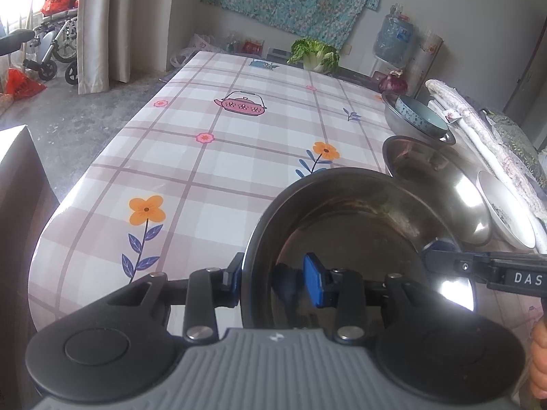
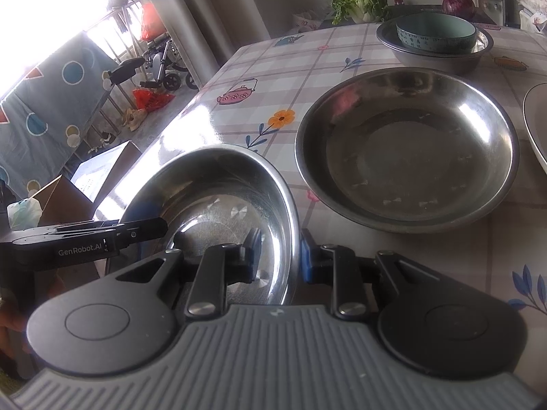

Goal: Organize plates and bowls
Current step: 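Lift the steel basin with both grippers off the table, then carry the steel basin with both grippers over the other steel basin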

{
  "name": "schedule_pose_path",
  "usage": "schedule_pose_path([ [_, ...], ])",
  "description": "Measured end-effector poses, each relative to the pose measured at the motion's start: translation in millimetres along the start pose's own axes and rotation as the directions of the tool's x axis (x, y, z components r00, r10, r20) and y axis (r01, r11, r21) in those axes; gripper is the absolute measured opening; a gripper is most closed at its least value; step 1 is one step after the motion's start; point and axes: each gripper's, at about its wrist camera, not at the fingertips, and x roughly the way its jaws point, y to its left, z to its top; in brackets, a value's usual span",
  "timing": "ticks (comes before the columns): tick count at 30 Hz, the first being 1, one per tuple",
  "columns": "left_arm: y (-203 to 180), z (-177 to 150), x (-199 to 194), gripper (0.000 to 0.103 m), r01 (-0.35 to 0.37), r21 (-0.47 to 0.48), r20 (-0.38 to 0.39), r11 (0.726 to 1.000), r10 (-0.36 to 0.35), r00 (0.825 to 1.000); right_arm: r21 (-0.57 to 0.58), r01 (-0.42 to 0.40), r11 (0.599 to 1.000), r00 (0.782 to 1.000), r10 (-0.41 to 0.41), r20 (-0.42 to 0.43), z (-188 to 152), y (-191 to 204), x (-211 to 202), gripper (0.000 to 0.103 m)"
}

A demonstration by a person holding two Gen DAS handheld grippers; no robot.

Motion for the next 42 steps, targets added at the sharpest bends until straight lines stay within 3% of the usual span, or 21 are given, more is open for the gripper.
schedule_pose_path([
  [28,-15,-13,-2,0.029,-0.059,0.009,-0.084,0.998,0.059,0.995,-0.003,0.017,1.000,1.000,-0.017,-0.014,-19,-18,-5,0.024],
  [35,-15,-20,-7,0.028,-0.042,0.027,-0.076,0.999,0.044,0.996,-0.034,0.011,0.999,1.000,-0.012,-0.029,-32,-17,-13,0.021],
  [42,-15,-10,-4,0.027,-0.082,0.014,-0.053,0.997,0.082,0.995,-0.069,0.015,0.997,1.000,-0.016,-0.012,-24,-7,-5,0.018],
])
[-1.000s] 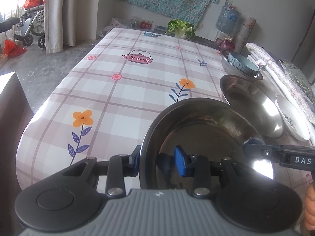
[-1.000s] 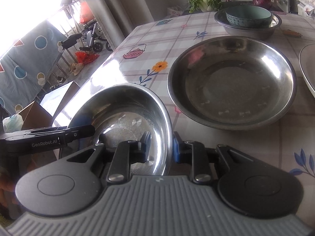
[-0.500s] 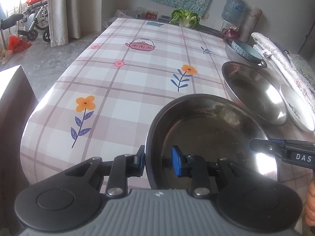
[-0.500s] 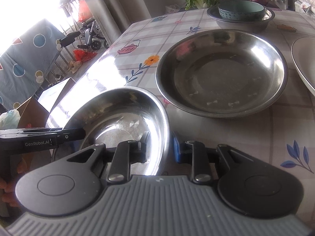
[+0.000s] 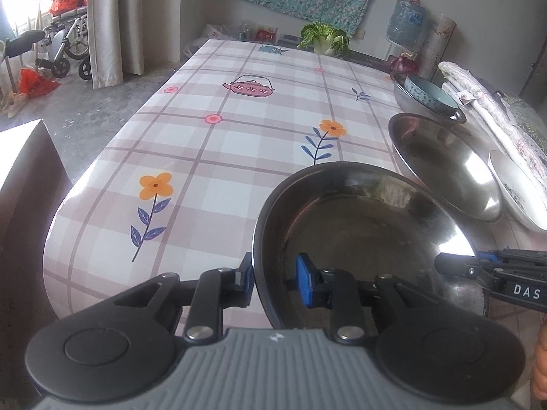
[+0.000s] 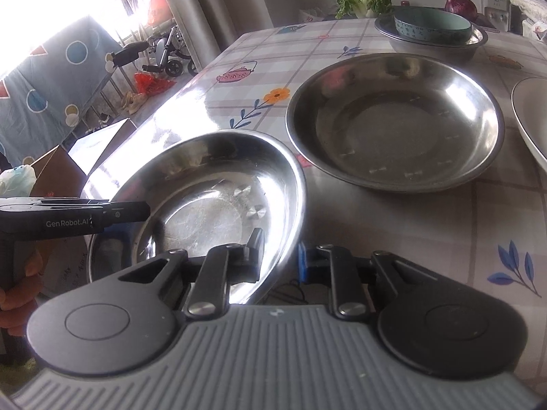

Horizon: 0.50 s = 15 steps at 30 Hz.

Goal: Organize plates and bowls
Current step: 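Carry the steel basin with both grippers over the other steel basin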

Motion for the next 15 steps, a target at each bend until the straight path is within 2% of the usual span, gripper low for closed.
schedule_pose_path([
  [3,-3,1,6,0.027,-0.032,0.020,-0.025,0.999,0.032,0.999,0.002,0.004,1.000,1.000,-0.004,0.009,6,-1,6,0.018],
  [9,-22,-5,9,0.033,-0.116,0.118,-0.008,0.986,0.118,0.993,-0.014,0.024,1.000,1.000,-0.024,0.019,6,3,12,0.018],
  [15,-28,-2,11,0.034,-0.152,0.133,0.002,0.979,0.153,0.988,-0.042,0.052,0.998,0.998,-0.051,0.029,6,9,14,0.019],
])
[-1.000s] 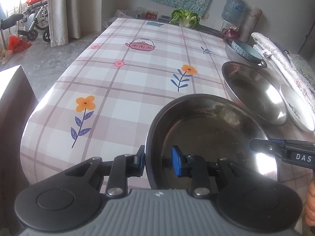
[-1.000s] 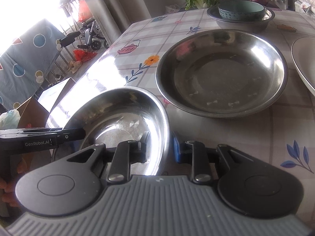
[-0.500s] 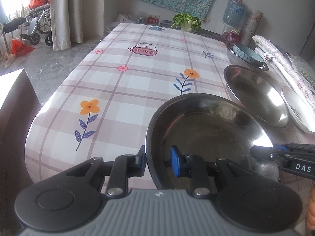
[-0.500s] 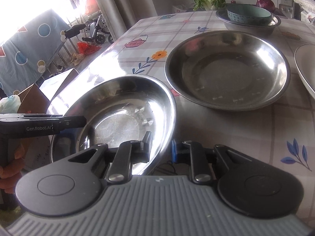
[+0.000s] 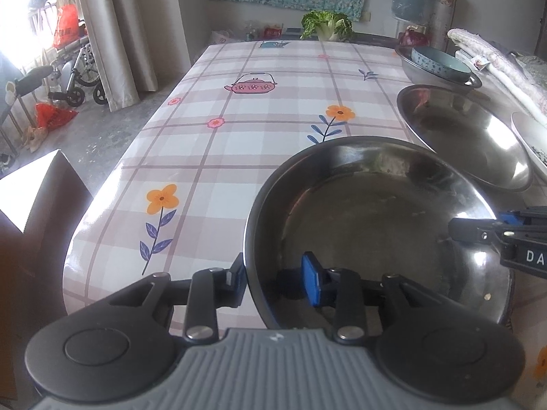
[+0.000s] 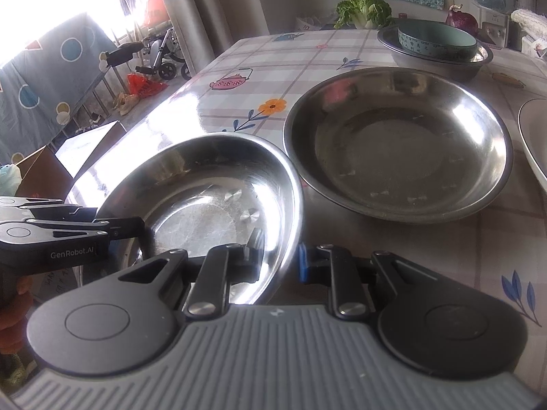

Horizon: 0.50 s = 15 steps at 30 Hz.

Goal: Organize plates and bowls
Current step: 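Carry the steel basin with both grippers over the other steel basin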

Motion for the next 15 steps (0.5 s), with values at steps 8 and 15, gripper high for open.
schedule_pose_path([
  [8,-5,0,-5,0.035,-0.041,0.031,0.019,0.999,0.040,0.999,-0.018,0.005,1.000,1.000,-0.005,0.006,-1,4,-3,0.019],
  [15,-2,0,-12,0.035,-0.035,0.022,0.033,0.999,0.034,0.999,-0.023,-0.001,1.000,1.000,0.001,0.009,-1,4,-4,0.019],
])
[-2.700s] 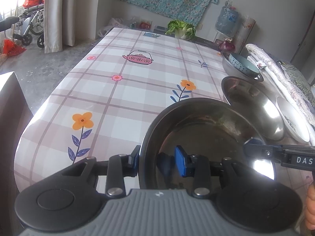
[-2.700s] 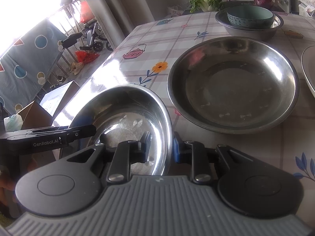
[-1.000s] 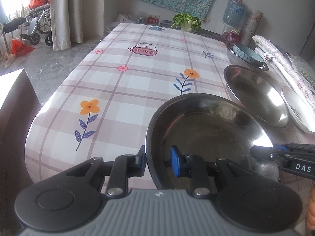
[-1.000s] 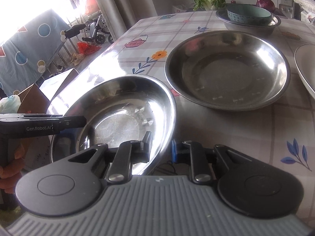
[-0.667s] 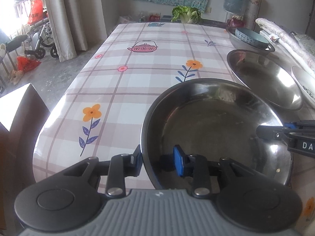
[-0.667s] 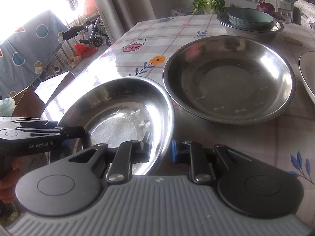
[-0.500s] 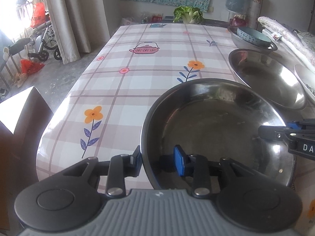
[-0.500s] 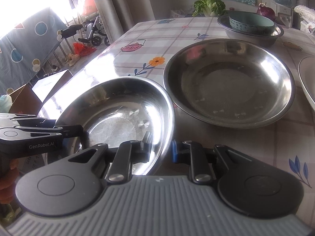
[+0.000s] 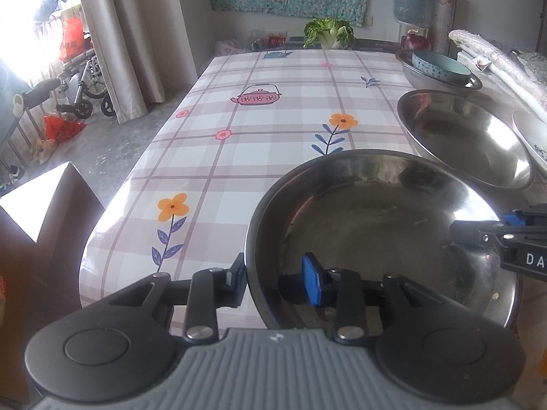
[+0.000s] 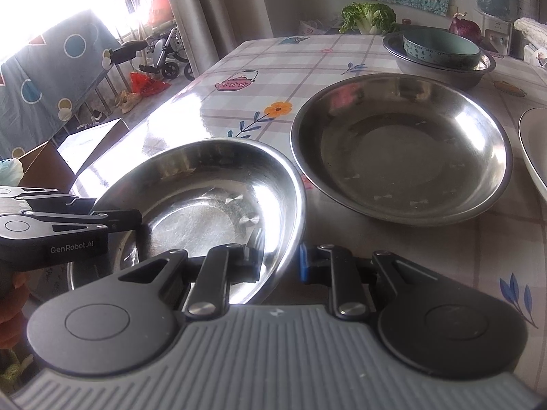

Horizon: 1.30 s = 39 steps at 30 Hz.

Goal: Organize plates and bowls
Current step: 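Carry the steel basin with both grippers over the other steel basin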

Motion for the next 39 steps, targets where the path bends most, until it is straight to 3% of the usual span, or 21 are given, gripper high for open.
schedule_pose_path([
  [26,2,14,-39,0.035,-0.002,-0.001,0.118,1.000,0.002,0.993,-0.024,-0.009,1.000,0.996,0.011,0.089,7,9,-33,0.019],
  [39,-44,51,-40,0.035,0.094,0.114,0.191,0.989,-0.114,0.975,0.081,0.075,0.994,0.978,-0.089,0.187,13,-29,-79,0.019],
])
